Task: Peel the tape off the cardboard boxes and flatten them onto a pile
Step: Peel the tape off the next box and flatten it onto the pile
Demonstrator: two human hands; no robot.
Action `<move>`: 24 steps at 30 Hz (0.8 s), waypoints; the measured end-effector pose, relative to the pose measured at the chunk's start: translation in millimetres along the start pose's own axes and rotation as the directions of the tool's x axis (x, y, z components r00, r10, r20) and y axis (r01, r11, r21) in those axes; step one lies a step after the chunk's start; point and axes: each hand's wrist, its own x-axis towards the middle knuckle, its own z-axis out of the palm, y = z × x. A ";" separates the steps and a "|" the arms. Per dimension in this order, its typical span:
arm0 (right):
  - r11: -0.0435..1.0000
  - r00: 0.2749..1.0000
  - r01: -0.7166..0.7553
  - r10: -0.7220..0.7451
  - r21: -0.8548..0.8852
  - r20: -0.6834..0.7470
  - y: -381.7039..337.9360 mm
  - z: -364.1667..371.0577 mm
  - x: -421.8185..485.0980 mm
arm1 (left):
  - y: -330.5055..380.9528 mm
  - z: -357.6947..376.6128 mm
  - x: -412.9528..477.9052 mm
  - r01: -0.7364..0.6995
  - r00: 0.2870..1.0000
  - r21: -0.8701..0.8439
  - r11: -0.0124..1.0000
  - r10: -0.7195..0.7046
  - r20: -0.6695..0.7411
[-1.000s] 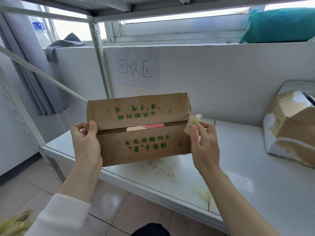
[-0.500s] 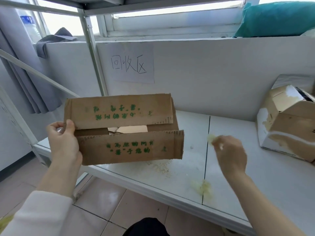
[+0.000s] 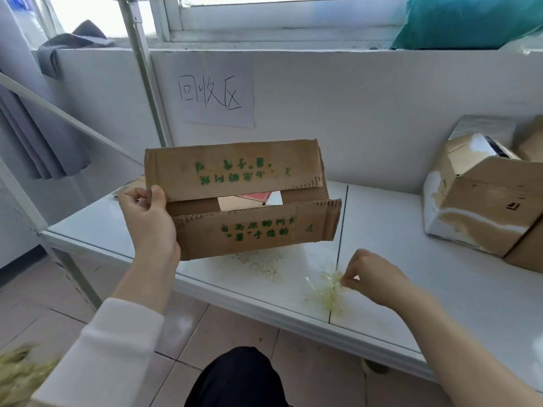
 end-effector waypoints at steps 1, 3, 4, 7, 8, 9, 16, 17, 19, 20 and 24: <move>0.999 0.997 -0.035 0.036 0.027 -0.062 -0.2 1.3 -0.8 | 0.3 2.4 -2.8 -0.001 1.000 0.004 1.000 0.001 0.000; 0.991 0.991 -0.080 0.090 0.104 -0.097 -5.6 5.5 -3.8 | 0.2 6.1 -6.6 -0.002 1.000 0.017 1.000 0.002 0.004; 0.986 0.991 -0.091 0.104 0.137 -0.089 -8.7 9.2 -4.1 | -0.5 7.7 -7.9 0.003 1.000 0.019 1.000 -0.003 0.010; 0.965 0.988 -0.136 0.148 0.223 -0.036 -16.8 21.3 -5.8 | -1.9 11.8 -12.3 0.008 1.000 0.030 1.000 -0.008 0.025; 0.961 0.987 -0.153 0.162 0.229 -0.022 -16.4 26.0 -5.0 | -2.4 12.9 -14.2 0.008 1.000 0.035 0.999 -0.009 0.030; 0.959 0.985 -0.165 0.174 0.228 -0.017 -16.0 28.4 -5.2 | -2.3 14.2 -16.5 0.007 0.999 0.036 0.999 -0.008 0.034; 0.925 0.953 -0.301 0.283 0.232 0.105 -6.1 35.2 3.4 | -3.3 19.9 -22.0 -0.002 0.999 0.057 0.998 0.000 0.036; 0.926 0.958 -0.286 0.270 0.246 0.097 -4.0 35.7 5.2 | -3.1 20.5 -22.7 0.000 0.999 0.058 0.998 -0.002 0.039; 0.915 0.964 -0.263 0.238 0.305 0.118 -0.5 33.7 5.0 | -3.7 21.8 -23.3 0.004 0.999 0.057 0.998 -0.007 0.042; 0.908 0.969 -0.241 0.203 0.343 0.142 1.2 31.4 3.8 | -4.3 22.3 -22.9 0.006 0.999 0.056 0.998 -0.008 0.042; 0.901 0.990 -0.097 0.043 0.422 0.137 10.4 24.3 -0.6 | -4.5 24.3 -22.4 0.001 0.999 0.039 0.999 -0.003 0.046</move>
